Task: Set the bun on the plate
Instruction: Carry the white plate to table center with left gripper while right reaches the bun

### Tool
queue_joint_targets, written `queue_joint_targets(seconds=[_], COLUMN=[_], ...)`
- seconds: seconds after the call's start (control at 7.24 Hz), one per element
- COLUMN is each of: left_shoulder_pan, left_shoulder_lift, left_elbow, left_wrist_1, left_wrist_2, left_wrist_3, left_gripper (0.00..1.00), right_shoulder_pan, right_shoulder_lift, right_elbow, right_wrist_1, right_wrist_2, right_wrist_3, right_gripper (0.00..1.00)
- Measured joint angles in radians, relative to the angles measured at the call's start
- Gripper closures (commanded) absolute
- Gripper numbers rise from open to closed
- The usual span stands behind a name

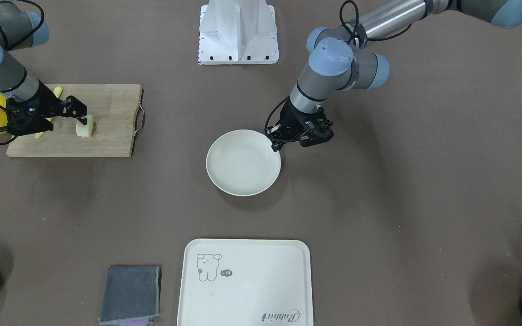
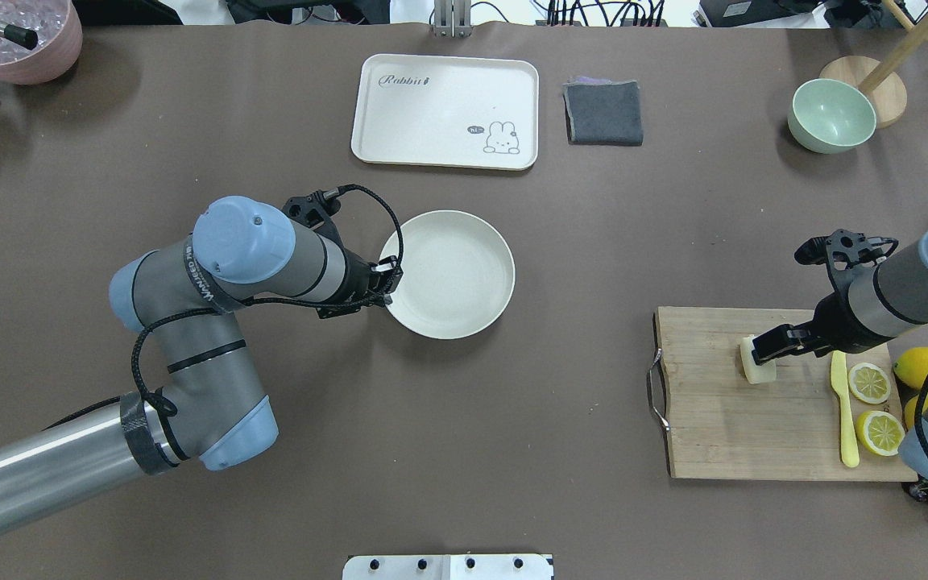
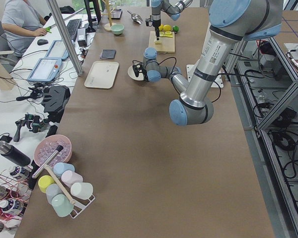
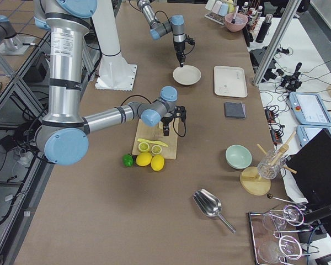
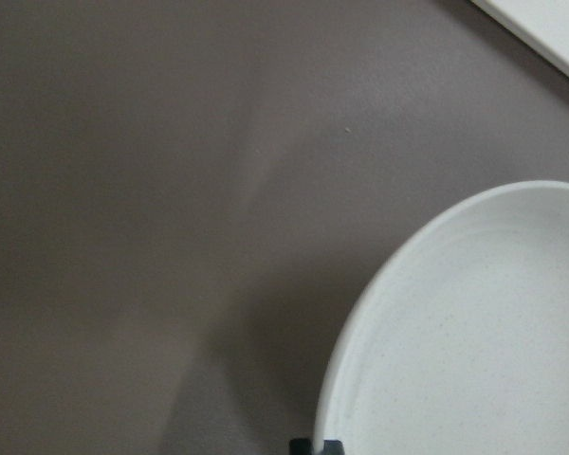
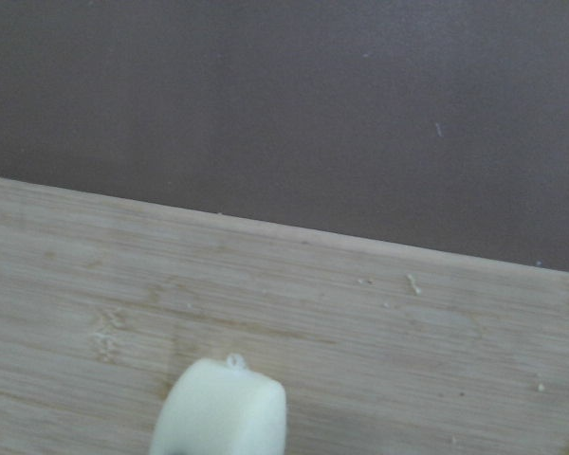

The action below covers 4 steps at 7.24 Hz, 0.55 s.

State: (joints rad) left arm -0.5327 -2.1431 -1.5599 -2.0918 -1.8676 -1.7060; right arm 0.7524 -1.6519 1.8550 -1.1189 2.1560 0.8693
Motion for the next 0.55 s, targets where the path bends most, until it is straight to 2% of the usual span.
queue_joint_targets(seconds=[0.55], left_shoulder_pan=[0.010], left_shoulder_lift=[-0.007], left_elbow=[0.010], left_wrist_1=[0.000], left_wrist_2=[0.012], left_wrist_3=[-0.004], left_gripper=[1.00], right_shoulder_pan=[0.016], right_shoulder_lift=[0.019], right_elbow=[0.022], right_wrist_1=[-0.003], right_wrist_2=[-0.003], right_wrist_3=[0.014], right_gripper=[0.01])
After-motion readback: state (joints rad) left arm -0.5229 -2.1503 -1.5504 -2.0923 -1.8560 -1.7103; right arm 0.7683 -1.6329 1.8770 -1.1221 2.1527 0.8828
